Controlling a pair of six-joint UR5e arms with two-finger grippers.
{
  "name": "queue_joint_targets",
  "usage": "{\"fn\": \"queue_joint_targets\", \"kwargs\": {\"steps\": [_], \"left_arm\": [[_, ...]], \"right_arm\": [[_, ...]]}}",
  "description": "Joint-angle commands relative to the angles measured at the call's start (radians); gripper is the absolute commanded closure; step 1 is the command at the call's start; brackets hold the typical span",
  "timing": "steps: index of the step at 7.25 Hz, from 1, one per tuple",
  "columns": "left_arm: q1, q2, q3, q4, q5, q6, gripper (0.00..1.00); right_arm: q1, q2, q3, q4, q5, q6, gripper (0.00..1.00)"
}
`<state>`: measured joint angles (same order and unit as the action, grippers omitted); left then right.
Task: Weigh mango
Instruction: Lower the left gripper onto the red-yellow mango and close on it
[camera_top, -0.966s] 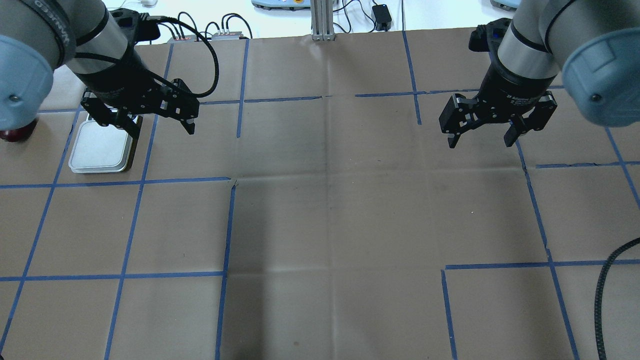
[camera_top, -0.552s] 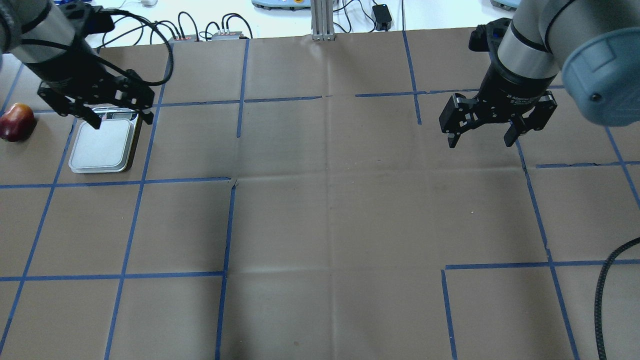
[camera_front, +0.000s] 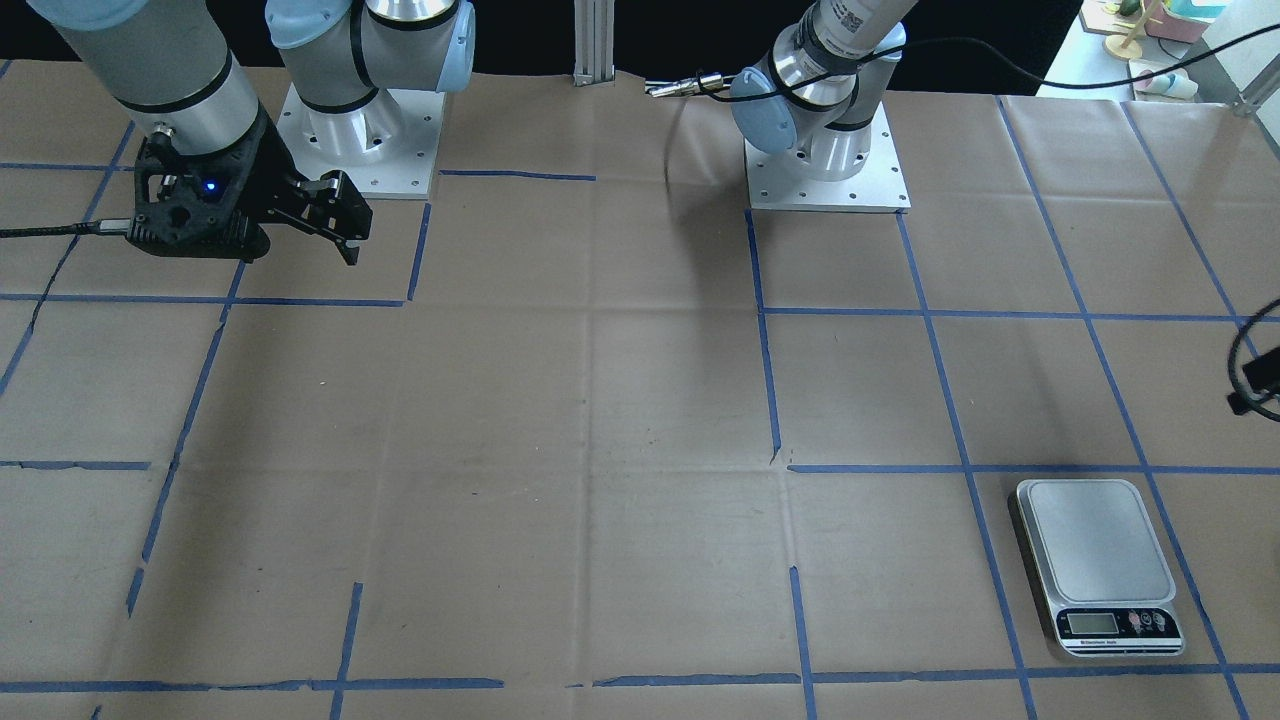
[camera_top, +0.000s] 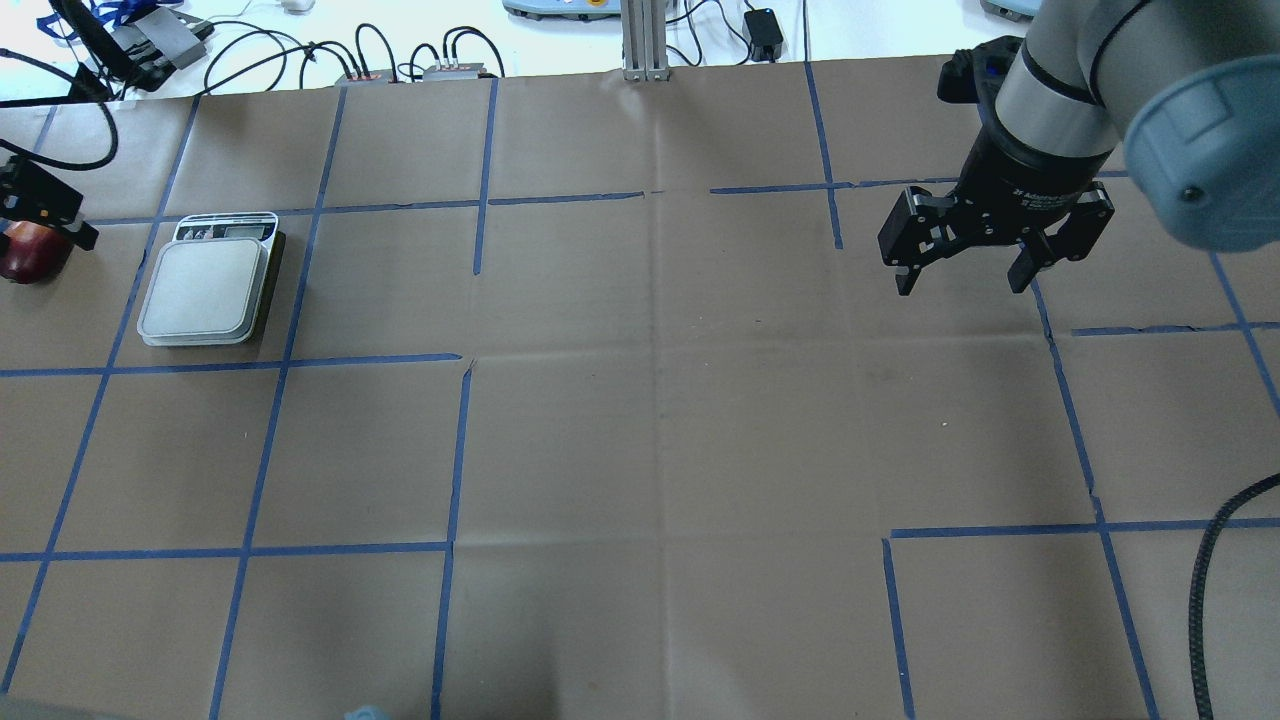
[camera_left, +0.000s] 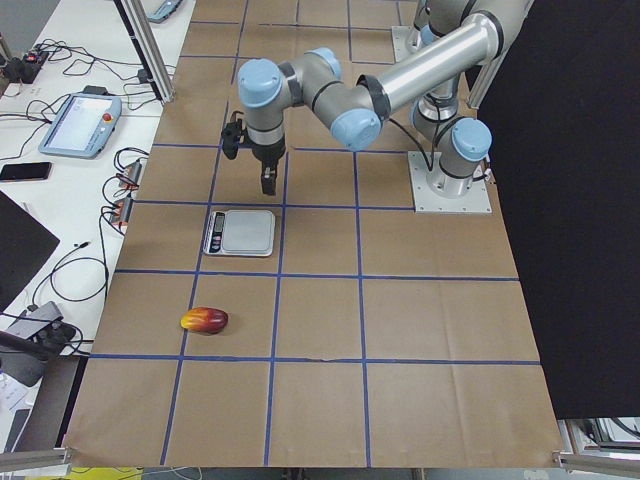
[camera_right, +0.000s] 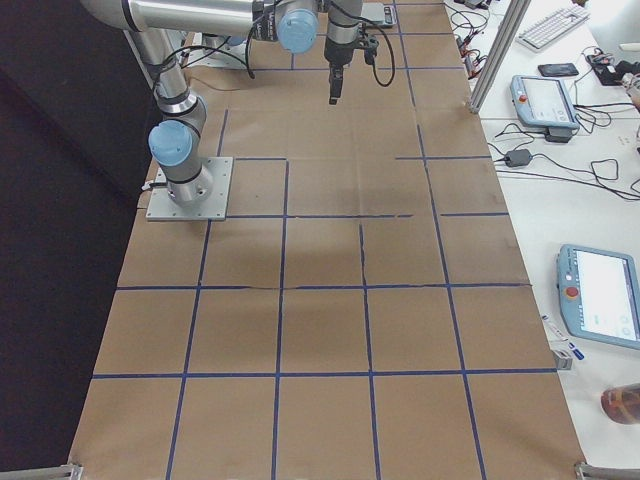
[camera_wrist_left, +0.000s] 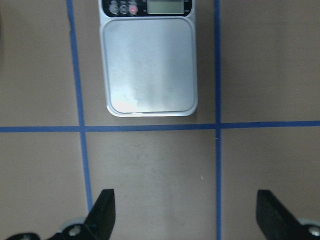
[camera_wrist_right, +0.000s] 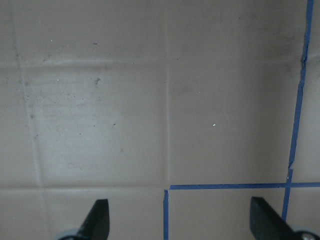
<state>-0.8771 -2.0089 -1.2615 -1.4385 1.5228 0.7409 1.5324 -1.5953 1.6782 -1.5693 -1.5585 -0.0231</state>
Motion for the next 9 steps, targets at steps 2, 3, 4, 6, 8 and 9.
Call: {"fn": "queue_joint_targets", "kwargs": {"steps": [2, 3, 4, 6, 8, 9], "left_arm": [[0.055, -0.432, 0.531, -0.045, 0.003, 0.109, 0.0], [0.056, -0.536, 0.663, -0.078, 0.002, 0.115, 0.0], [0.056, -0.612, 0.764, -0.107, 0.0, 0.117, 0.0], [0.055, -0.71, 0.849, -0.134, -0.001, 0.121, 0.01], [0.055, -0.757, 0.846, -0.145, 0.01, 0.115, 0.01], [0.055, -0.764, 0.844, -0.17, 0.013, 0.112, 0.01]], "right_arm": [[0.0, 0.0, 0.0, 0.0, 0.0, 0.0, 0.0], [0.0, 0.0, 0.0, 0.0, 0.0, 0.0, 0.0], [0.0, 0.0, 0.0, 0.0, 0.0, 0.0, 0.0], [0.0, 0.0, 0.0, 0.0, 0.0, 0.0, 0.0], [0.0, 0.0, 0.0, 0.0, 0.0, 0.0, 0.0], [0.0, 0.0, 0.0, 0.0, 0.0, 0.0, 0.0]]}}
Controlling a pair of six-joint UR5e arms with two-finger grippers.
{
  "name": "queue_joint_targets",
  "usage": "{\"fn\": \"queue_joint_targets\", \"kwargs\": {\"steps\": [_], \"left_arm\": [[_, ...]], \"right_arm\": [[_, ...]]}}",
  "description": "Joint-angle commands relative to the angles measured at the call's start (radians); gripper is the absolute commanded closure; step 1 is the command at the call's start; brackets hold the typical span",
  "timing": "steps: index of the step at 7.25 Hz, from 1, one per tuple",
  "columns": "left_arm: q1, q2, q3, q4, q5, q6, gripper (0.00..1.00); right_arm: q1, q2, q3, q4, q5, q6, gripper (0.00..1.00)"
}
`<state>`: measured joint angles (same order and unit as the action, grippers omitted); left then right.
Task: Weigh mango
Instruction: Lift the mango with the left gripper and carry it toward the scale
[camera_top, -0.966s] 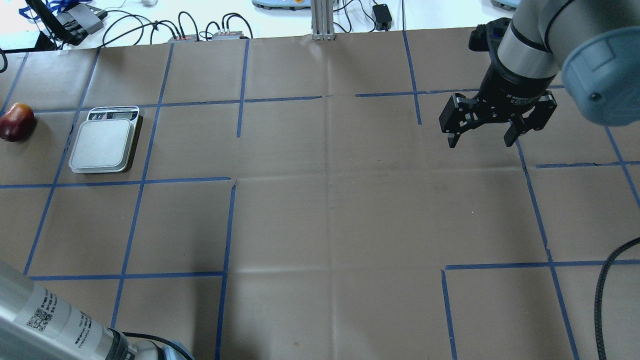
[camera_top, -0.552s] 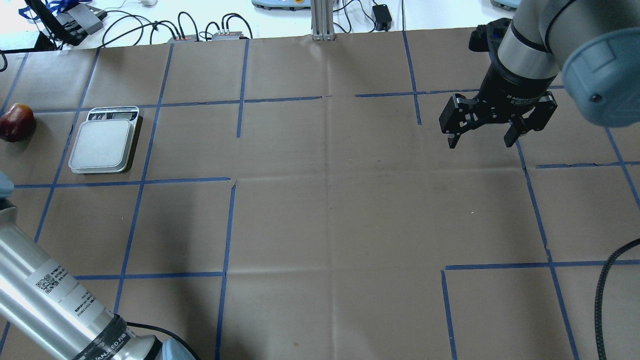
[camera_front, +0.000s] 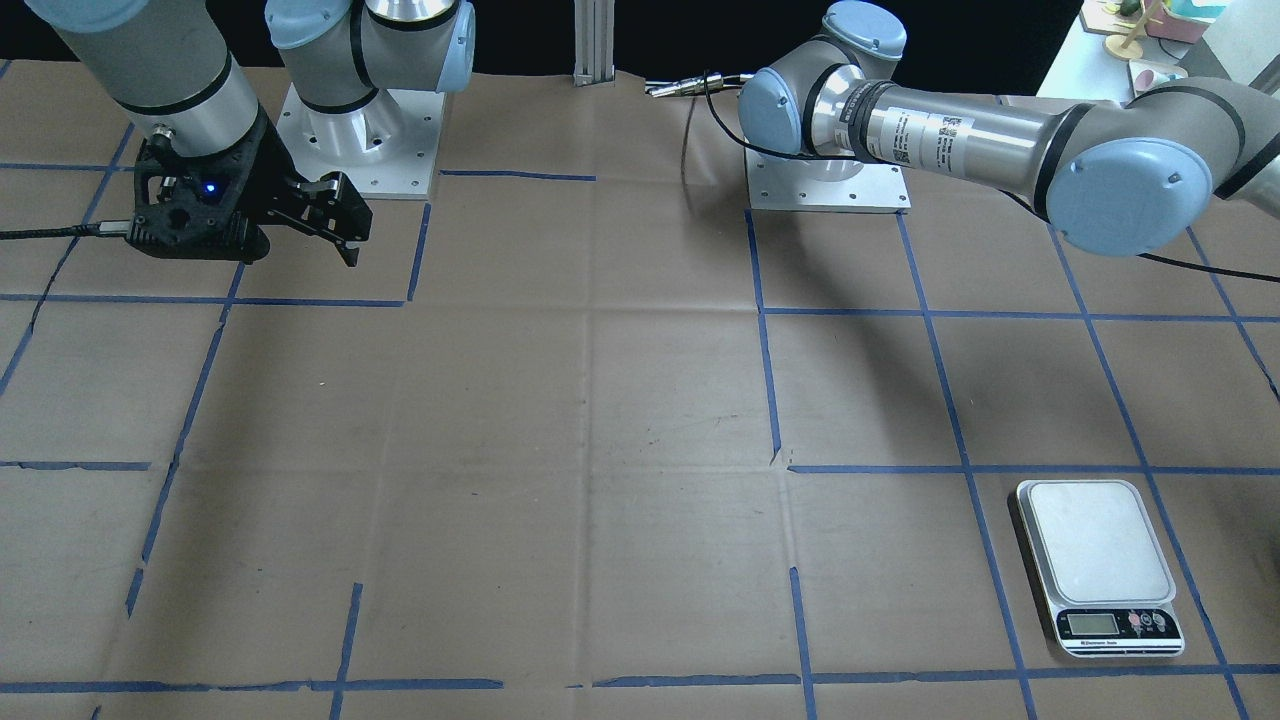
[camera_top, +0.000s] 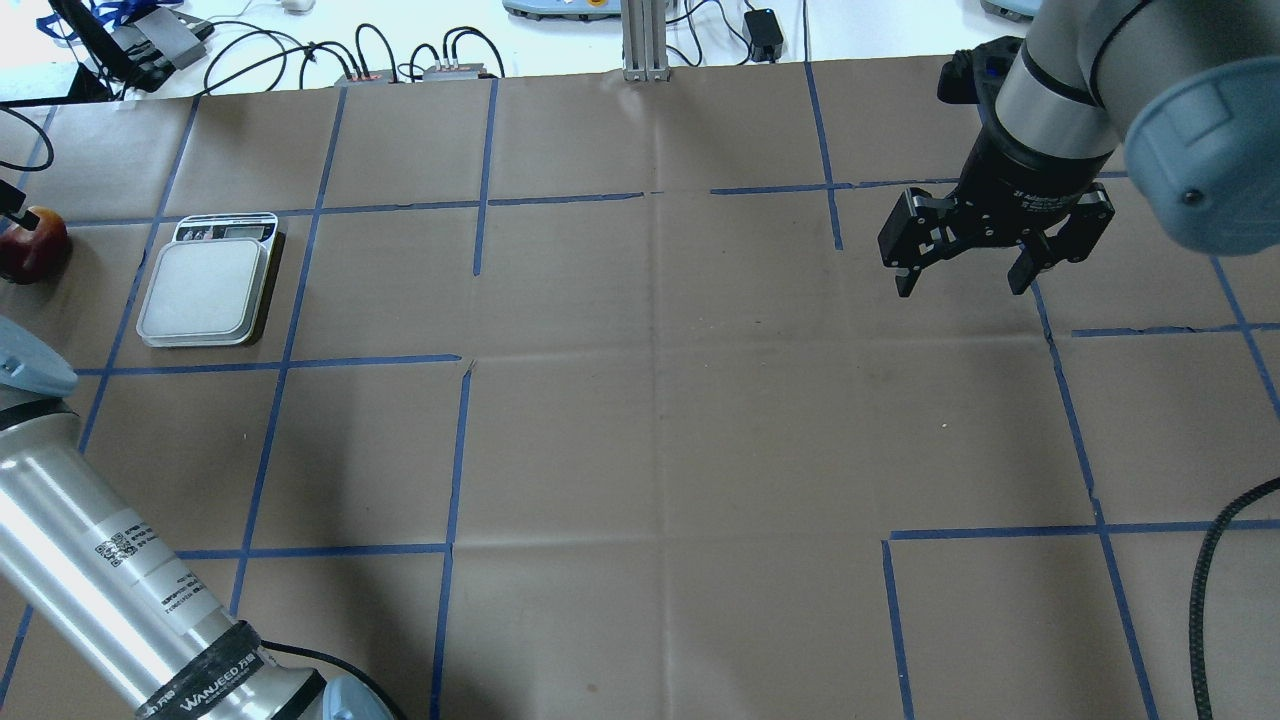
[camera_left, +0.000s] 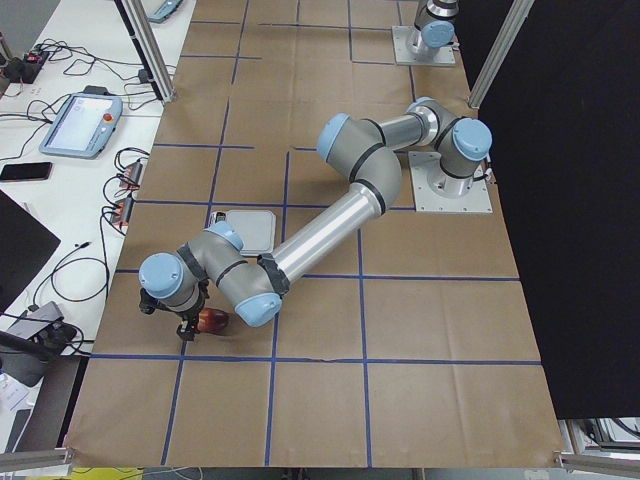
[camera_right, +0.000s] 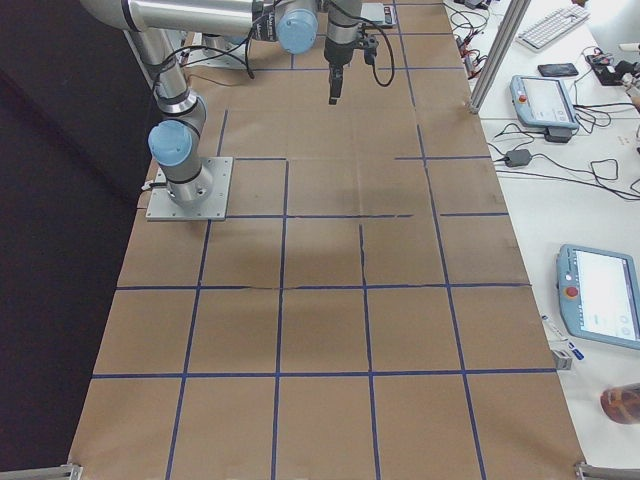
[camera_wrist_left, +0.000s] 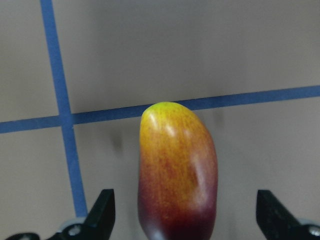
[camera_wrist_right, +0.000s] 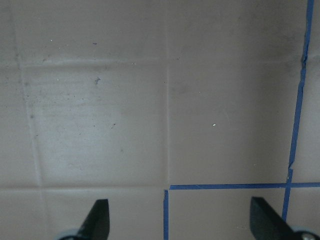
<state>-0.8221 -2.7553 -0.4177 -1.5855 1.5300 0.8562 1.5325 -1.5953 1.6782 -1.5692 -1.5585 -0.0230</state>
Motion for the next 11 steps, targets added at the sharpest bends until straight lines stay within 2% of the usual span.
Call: {"fn": "queue_joint_targets", "kwargs": {"steps": [1, 2, 3, 4, 5, 6, 7, 9, 10, 11], "left_arm": [[0.003, -0.021, 0.0, -0.049, 0.009, -0.005, 0.01], [0.011, -0.027, 0.002, -0.05, 0.009, -0.005, 0.08], [0.018, -0.027, 0.006, -0.048, 0.009, -0.005, 0.31], [0.018, -0.026, 0.014, -0.045, 0.004, -0.003, 0.38], [0.017, -0.023, 0.017, -0.044, -0.002, -0.003, 0.52], [0.014, -0.012, 0.017, -0.045, -0.005, -0.005, 0.62], [0.012, 0.003, 0.013, -0.06, -0.007, -0.011, 0.69], [0.002, 0.104, -0.018, -0.207, -0.007, -0.133, 0.76], [-0.023, 0.168, -0.071, -0.3, -0.007, -0.175, 0.84], [-0.037, 0.228, -0.175, -0.289, -0.007, -0.202, 0.85]], "right_arm": [[0.0, 0.0, 0.0, 0.0, 0.0, 0.0, 0.0], [0.0, 0.0, 0.0, 0.0, 0.0, 0.0, 0.0], [0.0, 0.0, 0.0, 0.0, 0.0, 0.0, 0.0], [0.0, 0.0, 0.0, 0.0, 0.0, 0.0, 0.0], [0.0, 0.0, 0.0, 0.0, 0.0, 0.0, 0.0], [0.0, 0.0, 0.0, 0.0, 0.0, 0.0, 0.0], [0.0, 0.0, 0.0, 0.0, 0.0, 0.0, 0.0], [0.0, 0.0, 0.0, 0.0, 0.0, 0.0, 0.0], [0.0, 0.0, 0.0, 0.0, 0.0, 0.0, 0.0], [0.0, 0.0, 0.0, 0.0, 0.0, 0.0, 0.0]]}}
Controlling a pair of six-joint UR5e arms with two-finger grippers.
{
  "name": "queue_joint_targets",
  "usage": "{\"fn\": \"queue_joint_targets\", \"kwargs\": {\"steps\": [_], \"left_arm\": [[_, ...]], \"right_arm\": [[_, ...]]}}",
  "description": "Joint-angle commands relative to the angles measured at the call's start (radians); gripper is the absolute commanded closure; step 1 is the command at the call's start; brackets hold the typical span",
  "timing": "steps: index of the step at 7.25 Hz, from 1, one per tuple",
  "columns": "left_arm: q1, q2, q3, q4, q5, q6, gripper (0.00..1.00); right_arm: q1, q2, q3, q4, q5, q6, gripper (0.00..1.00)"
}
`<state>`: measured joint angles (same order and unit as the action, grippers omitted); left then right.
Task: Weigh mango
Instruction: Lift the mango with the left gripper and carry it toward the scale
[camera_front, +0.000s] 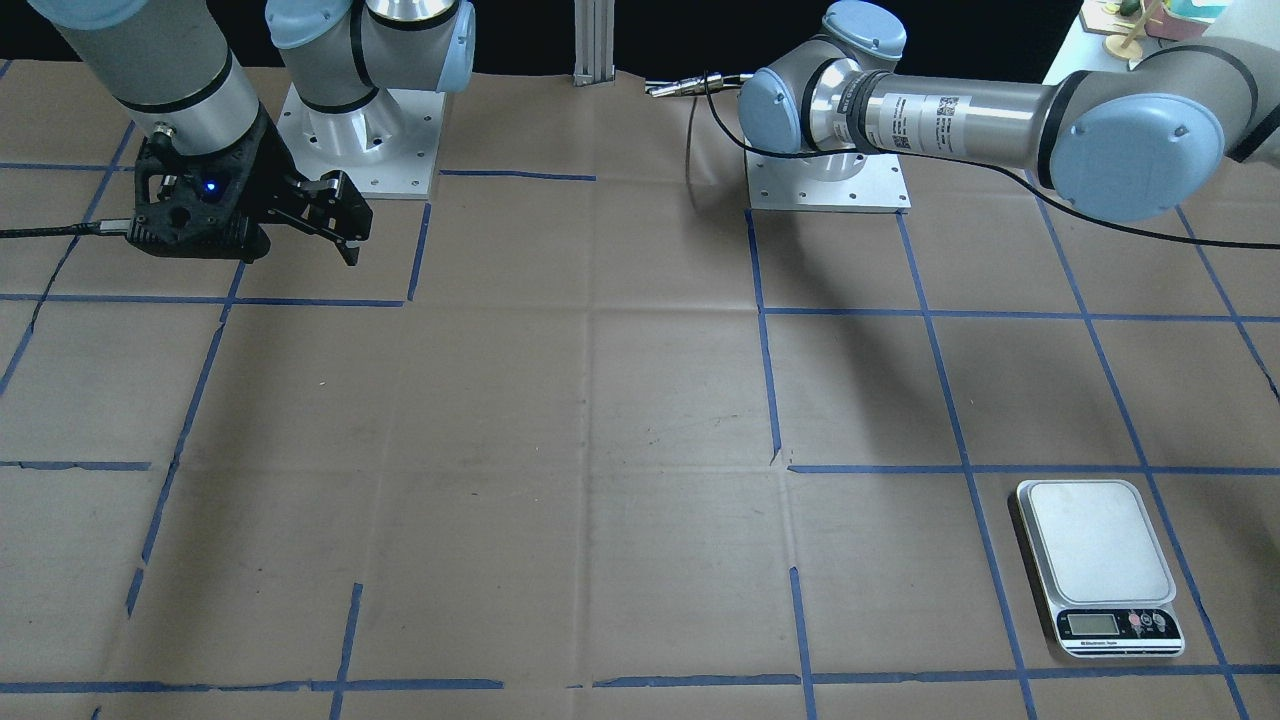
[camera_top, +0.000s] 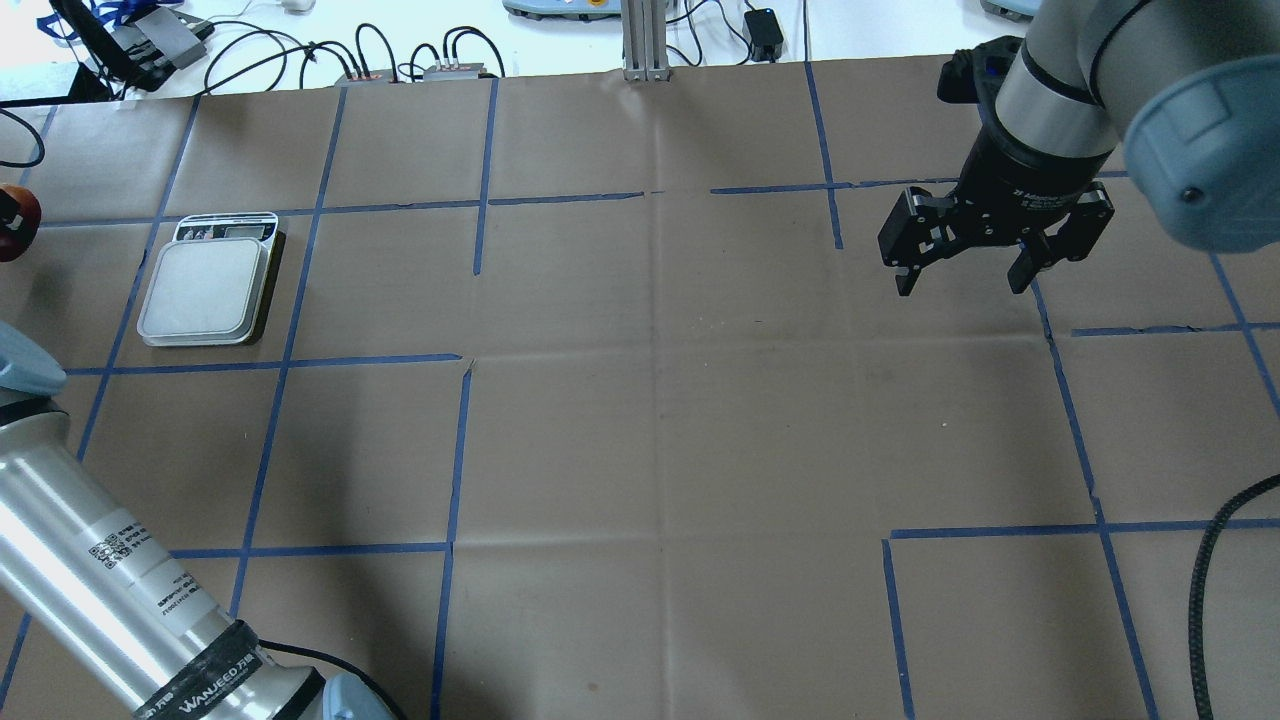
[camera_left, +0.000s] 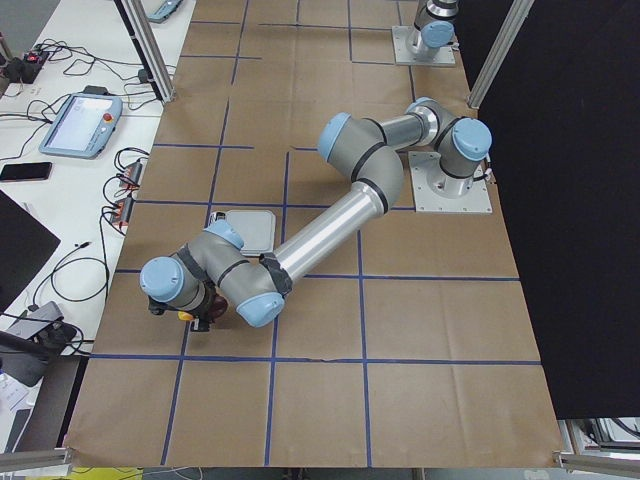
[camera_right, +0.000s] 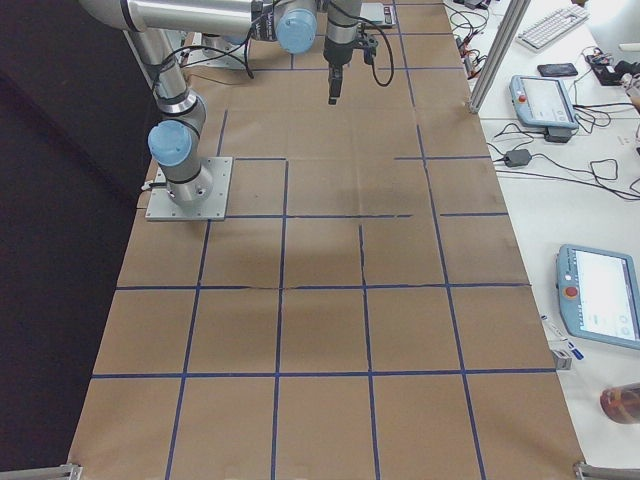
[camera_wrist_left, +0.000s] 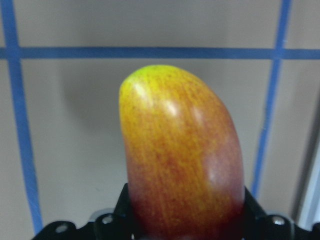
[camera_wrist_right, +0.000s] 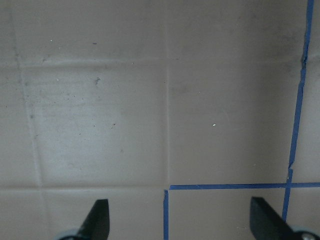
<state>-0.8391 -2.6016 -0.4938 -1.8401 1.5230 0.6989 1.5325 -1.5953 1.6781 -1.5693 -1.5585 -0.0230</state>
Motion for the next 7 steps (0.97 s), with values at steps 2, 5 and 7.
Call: {"fn": "queue_joint_targets", "kwargs": {"steps": [2, 5, 7], "left_arm": [[-0.075, 0.235, -0.385, 0.155, 0.005, -0.149, 0.85], [-0.17, 0.414, -0.833, 0.561, 0.009, -0.295, 0.8], [-0.193, 0.445, -0.966, 0.686, 0.011, -0.326, 0.77]], "right_arm": [[0.0, 0.0, 0.0, 0.0, 0.0, 0.0, 0.0], [0.0, 0.0, 0.0, 0.0, 0.0, 0.0, 0.0], [0.0, 0.0, 0.0, 0.0, 0.0, 0.0, 0.0]]}}
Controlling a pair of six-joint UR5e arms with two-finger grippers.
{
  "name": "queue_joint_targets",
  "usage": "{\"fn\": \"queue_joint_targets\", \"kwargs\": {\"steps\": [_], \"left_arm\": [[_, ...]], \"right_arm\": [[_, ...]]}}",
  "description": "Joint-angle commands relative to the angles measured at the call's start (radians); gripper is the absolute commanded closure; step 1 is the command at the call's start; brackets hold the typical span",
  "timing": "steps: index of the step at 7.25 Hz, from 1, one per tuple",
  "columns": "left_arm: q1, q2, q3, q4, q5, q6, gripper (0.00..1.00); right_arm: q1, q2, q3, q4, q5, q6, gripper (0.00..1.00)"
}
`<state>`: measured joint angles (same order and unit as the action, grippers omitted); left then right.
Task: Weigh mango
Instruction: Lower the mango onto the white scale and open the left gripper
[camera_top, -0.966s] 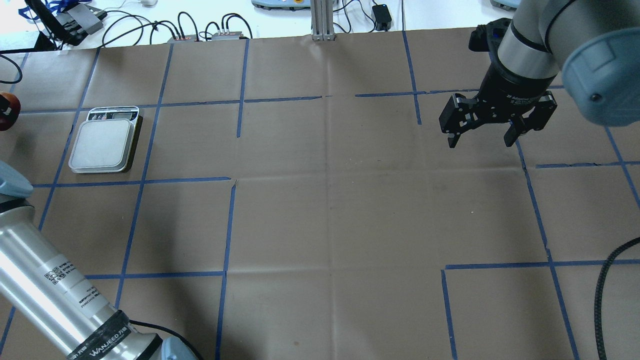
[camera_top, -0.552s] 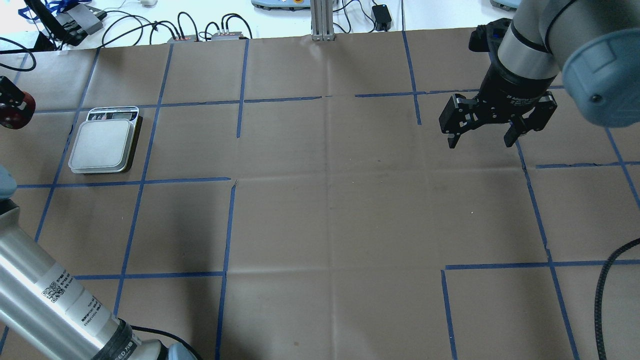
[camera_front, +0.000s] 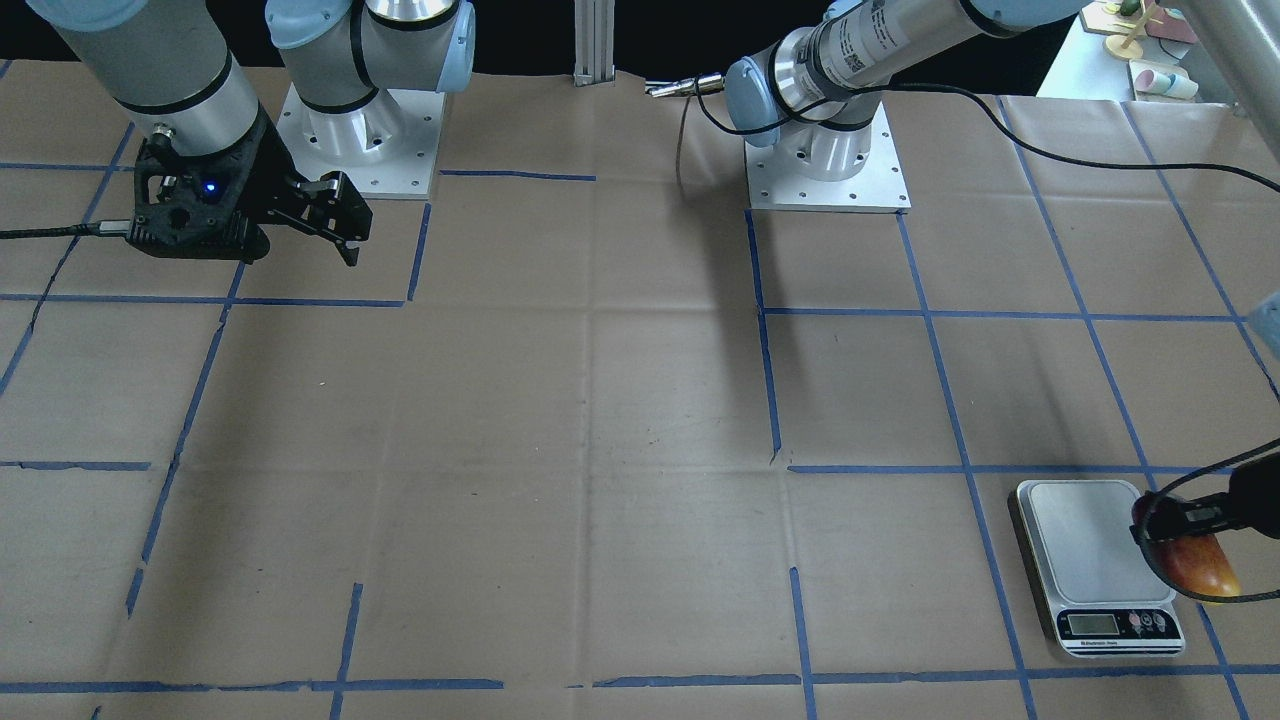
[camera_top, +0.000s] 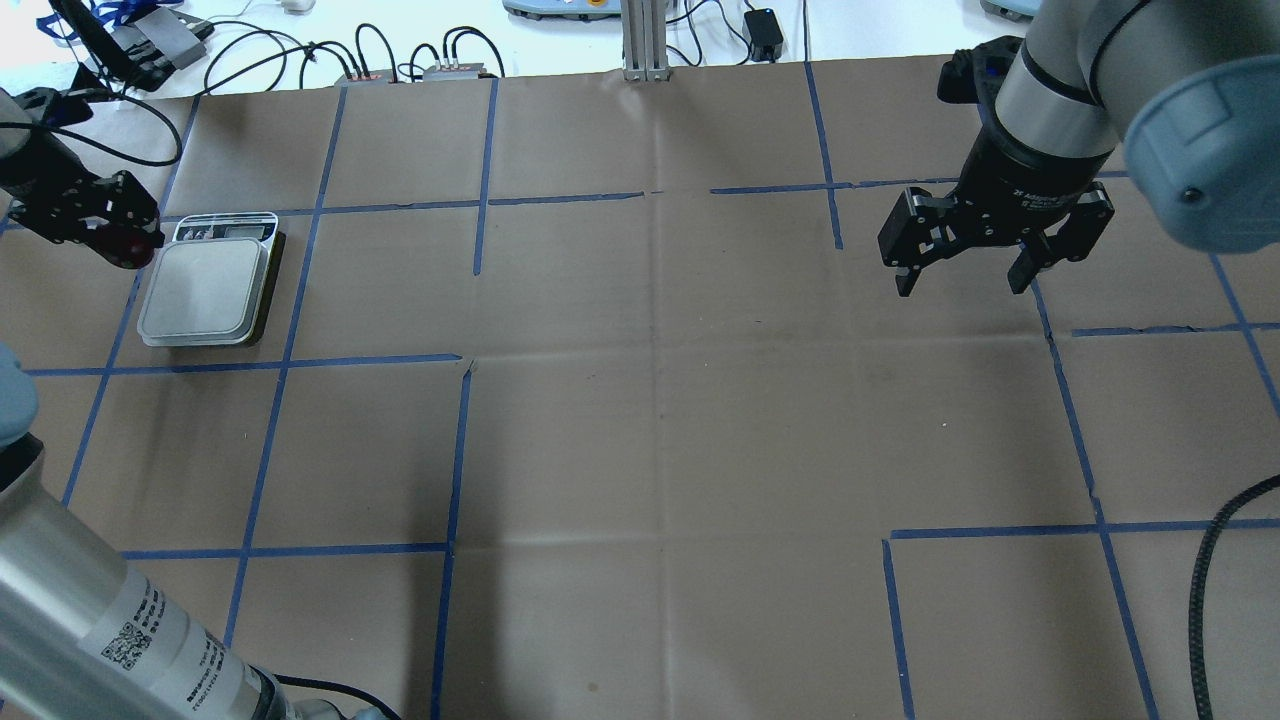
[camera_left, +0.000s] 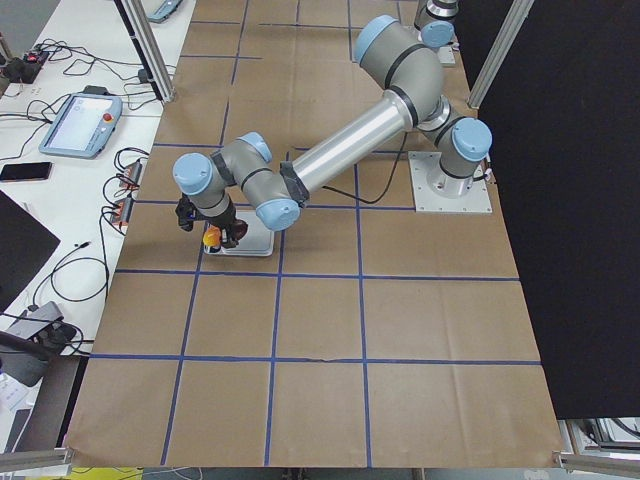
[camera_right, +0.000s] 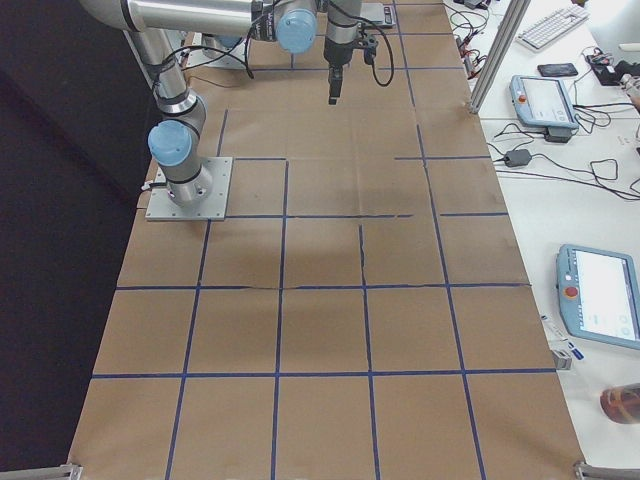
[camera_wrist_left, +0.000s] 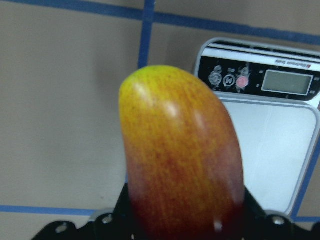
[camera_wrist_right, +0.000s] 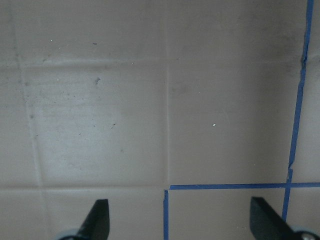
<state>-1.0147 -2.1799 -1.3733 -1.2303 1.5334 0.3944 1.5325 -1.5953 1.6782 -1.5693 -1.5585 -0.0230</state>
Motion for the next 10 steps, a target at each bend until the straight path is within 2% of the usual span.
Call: {"fn": "queue_joint_targets", "kwargs": {"steps": [1, 2, 3, 5, 7, 10], "left_arm": [[-0.034, 0.025, -0.098, 0.081, 0.001, -0.025, 0.74], [-0.039, 0.028, -0.096, 0.083, -0.001, -0.025, 0.39], [-0.039, 0.032, -0.078, 0.109, 0.001, -0.025, 0.0], [-0.042, 0.072, -0.076, 0.107, 0.004, -0.025, 0.0], [-0.065, 0.176, -0.105, 0.051, 0.002, -0.092, 0.0], [-0.25, 0.403, -0.205, -0.043, 0.004, -0.377, 0.0]], "right_arm": [[0.0, 0.0, 0.0, 0.0, 0.0, 0.0, 0.0], [0.0, 0.0, 0.0, 0.0, 0.0, 0.0, 0.0], [0.0, 0.0, 0.0, 0.0, 0.0, 0.0, 0.0], [0.0, 0.0, 0.0, 0.0, 0.0, 0.0, 0.0], [0.0, 0.0, 0.0, 0.0, 0.0, 0.0, 0.0], [0.0, 0.0, 0.0, 0.0, 0.0, 0.0, 0.0]]}}
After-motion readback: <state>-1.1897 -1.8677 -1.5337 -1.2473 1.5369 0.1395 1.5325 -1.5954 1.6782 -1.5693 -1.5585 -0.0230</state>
